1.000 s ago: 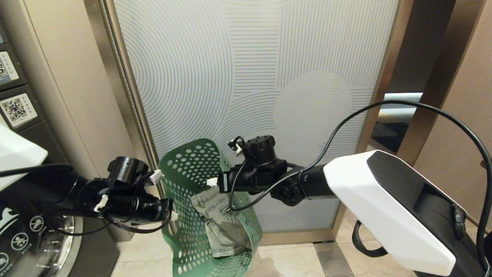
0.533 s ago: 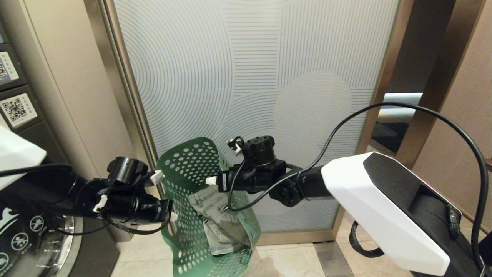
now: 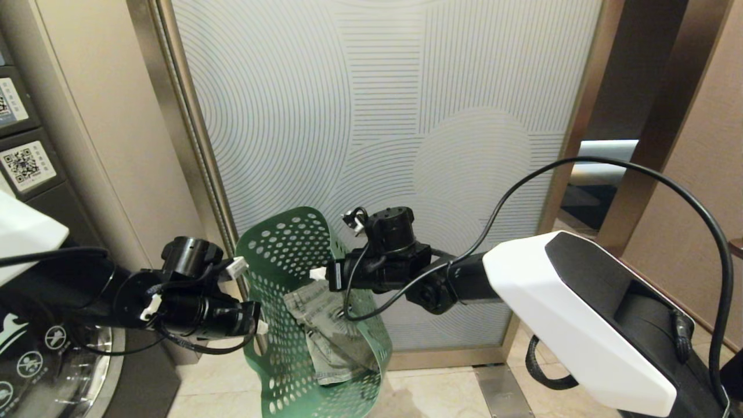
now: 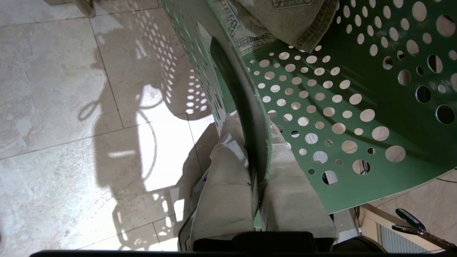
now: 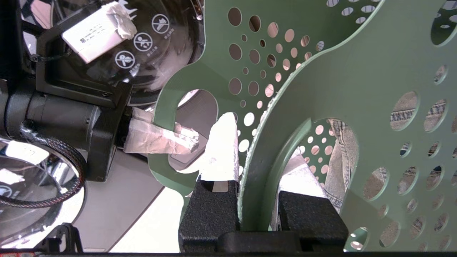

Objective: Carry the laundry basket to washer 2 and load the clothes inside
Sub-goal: Pick up the clothes basket and put it beside the washing machine

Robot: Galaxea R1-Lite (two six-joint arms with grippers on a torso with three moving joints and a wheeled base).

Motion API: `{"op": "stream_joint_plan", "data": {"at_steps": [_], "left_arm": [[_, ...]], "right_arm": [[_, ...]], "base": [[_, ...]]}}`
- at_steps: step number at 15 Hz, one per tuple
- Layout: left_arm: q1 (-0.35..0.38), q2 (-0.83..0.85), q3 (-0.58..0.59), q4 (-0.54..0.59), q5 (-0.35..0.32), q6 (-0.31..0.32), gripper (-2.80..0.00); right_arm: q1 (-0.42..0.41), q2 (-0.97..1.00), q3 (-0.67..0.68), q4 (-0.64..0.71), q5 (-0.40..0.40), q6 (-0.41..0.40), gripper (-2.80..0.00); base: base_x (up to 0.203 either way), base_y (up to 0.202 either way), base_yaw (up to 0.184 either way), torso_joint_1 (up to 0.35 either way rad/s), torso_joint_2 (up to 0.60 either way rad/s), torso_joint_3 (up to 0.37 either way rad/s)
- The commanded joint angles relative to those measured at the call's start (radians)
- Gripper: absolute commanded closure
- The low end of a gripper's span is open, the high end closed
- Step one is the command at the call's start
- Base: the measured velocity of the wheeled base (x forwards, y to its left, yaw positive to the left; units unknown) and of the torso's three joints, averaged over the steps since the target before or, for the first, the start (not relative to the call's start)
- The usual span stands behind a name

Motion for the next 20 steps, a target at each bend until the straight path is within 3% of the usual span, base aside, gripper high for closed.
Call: {"op": "stream_joint_plan", "data": {"at_steps": [1, 4, 20], "left_arm": [[0.0, 0.0, 0.0, -0.001, -0.002, -0.001, 0.0], [0.0, 0.001, 0.0, -0.001, -0.002, -0.001, 0.0], [0.0, 0.018, 0.002, -0.004, -0.023, -0.002, 0.0]], "right_arm": [[0.001, -0.001, 0.003, -0.002, 0.003, -0.013, 0.0], [0.005, 0.003, 0.005, -0.002, -0.001, -0.045, 0.0], [0.007, 0.037, 0.002, -0.022, -0.007, -0.051, 0.0]], "base": [[0.0, 0.0, 0.0, 0.0, 0.0, 0.0], [0.0, 0.0, 0.0, 0.0, 0.0, 0.0], [0.0, 0.0, 0.0, 0.0, 0.0, 0.0]]}}
